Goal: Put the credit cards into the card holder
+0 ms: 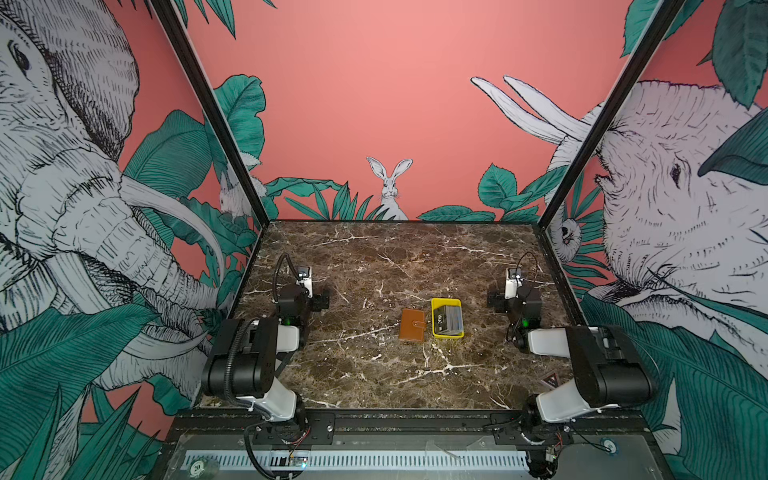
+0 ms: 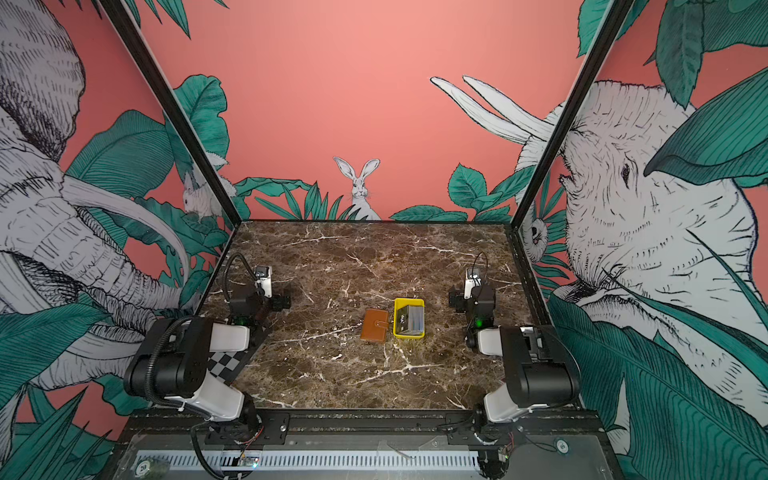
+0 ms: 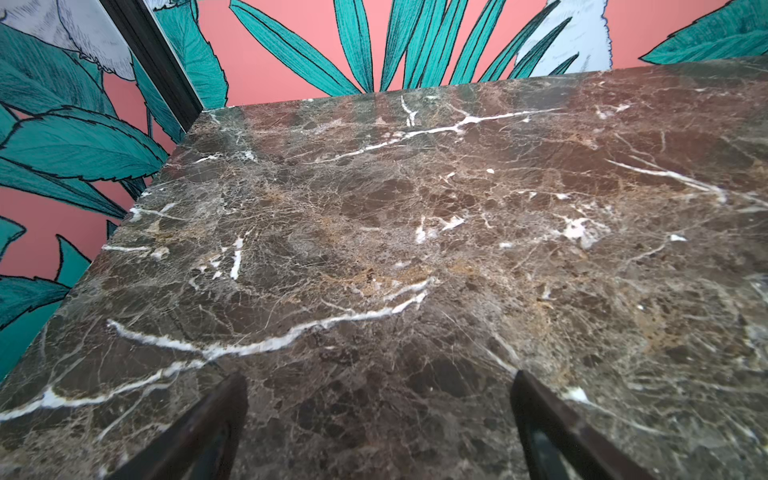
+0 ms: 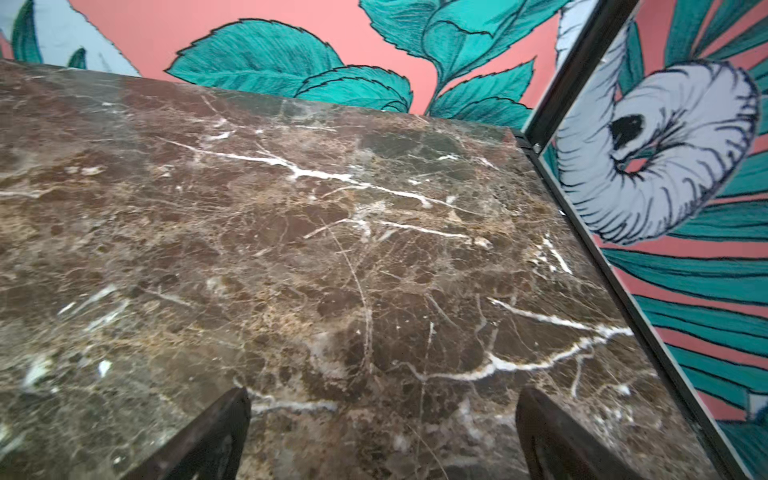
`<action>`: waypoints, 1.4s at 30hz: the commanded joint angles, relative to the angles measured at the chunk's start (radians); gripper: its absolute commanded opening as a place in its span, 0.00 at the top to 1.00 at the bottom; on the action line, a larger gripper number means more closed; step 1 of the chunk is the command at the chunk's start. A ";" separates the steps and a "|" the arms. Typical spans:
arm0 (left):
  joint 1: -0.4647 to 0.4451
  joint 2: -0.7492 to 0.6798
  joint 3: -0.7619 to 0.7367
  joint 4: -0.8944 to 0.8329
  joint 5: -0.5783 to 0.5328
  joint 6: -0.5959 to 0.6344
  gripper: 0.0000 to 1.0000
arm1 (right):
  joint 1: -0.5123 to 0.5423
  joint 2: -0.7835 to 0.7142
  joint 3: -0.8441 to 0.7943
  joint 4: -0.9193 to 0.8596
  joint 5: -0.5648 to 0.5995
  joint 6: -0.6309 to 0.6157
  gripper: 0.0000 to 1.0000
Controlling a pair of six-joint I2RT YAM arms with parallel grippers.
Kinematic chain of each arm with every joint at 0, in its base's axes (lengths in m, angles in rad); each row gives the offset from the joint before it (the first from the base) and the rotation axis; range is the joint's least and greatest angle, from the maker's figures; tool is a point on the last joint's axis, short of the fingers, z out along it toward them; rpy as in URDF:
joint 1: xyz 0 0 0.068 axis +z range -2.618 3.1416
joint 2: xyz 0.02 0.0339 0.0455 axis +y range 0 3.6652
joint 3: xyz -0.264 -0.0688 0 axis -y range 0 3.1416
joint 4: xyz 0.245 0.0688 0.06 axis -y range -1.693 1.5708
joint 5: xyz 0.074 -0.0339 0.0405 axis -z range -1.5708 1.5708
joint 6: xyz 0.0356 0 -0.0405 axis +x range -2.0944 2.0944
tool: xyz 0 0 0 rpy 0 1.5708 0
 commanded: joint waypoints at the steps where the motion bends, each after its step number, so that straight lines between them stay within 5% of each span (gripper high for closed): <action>1: -0.006 -0.014 0.017 0.003 -0.004 0.017 0.01 | -0.033 0.007 0.024 -0.011 -0.043 0.020 0.02; 10: -0.006 -0.014 0.017 0.003 -0.004 0.018 0.01 | -0.033 0.005 0.021 -0.006 -0.046 0.017 0.02; 16: -0.005 -0.014 0.017 0.003 -0.004 0.017 0.01 | -0.033 0.000 -0.036 0.094 -0.210 -0.049 0.02; 21: -0.006 -0.014 0.017 0.002 -0.004 0.017 0.01 | -0.030 0.008 0.021 -0.001 -0.004 0.026 0.02; 42: -0.019 -0.012 0.028 -0.013 -0.021 0.028 0.01 | -0.024 0.006 0.021 -0.001 0.006 0.024 0.02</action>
